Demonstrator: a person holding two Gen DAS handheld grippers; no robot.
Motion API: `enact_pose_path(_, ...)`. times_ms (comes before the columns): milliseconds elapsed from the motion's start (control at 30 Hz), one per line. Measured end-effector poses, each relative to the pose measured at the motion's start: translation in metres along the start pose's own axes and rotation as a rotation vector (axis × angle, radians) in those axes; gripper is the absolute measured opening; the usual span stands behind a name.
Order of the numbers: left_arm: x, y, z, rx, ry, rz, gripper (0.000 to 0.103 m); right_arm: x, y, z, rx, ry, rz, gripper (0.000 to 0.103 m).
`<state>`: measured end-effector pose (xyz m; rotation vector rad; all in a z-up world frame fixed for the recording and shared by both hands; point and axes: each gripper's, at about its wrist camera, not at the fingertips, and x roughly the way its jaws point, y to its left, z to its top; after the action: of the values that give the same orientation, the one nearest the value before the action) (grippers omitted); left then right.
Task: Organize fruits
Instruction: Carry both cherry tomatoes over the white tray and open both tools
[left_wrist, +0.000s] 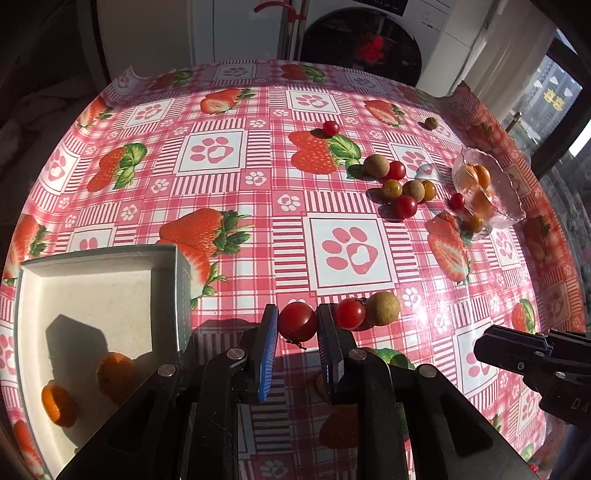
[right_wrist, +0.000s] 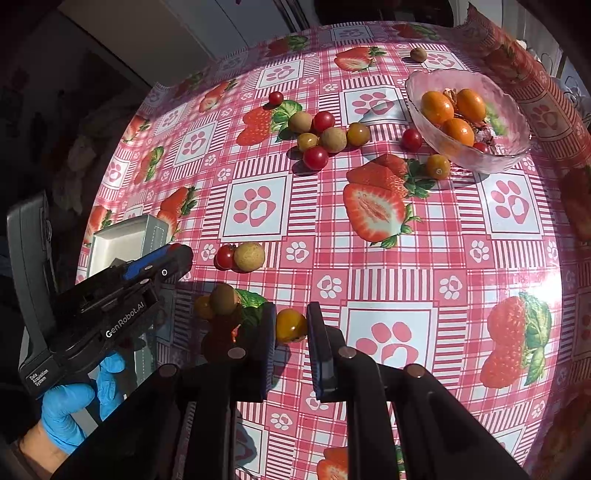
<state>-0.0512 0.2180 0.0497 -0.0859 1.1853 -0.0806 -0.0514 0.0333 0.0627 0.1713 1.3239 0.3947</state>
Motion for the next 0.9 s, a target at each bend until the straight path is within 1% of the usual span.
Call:
enact_pose_path(167, -0.020, 0.011, -0.002, -0.022, -0.027, 0.006, 0.022, -0.002, 0.016, 0.005, -0.035, -0.001, 0.011, 0.018)
enact_pose_path(400, -0.043, 0.044, -0.005, -0.081, -0.049, 0.040, 0.022, 0.006, 0.059, 0.013, -0.114, 0.008, 0.041, 0.018)
enact_pose_path(733, -0.058, 0.109, -0.018, -0.178, -0.050, 0.140, 0.022, 0.032, 0.143, 0.021, -0.247, 0.044, 0.106, 0.018)
enact_pose_path(900, -0.059, 0.136, -0.023, -0.201, -0.050, 0.194, 0.022, 0.051, 0.177, 0.026, -0.291, 0.066, 0.126, 0.018)
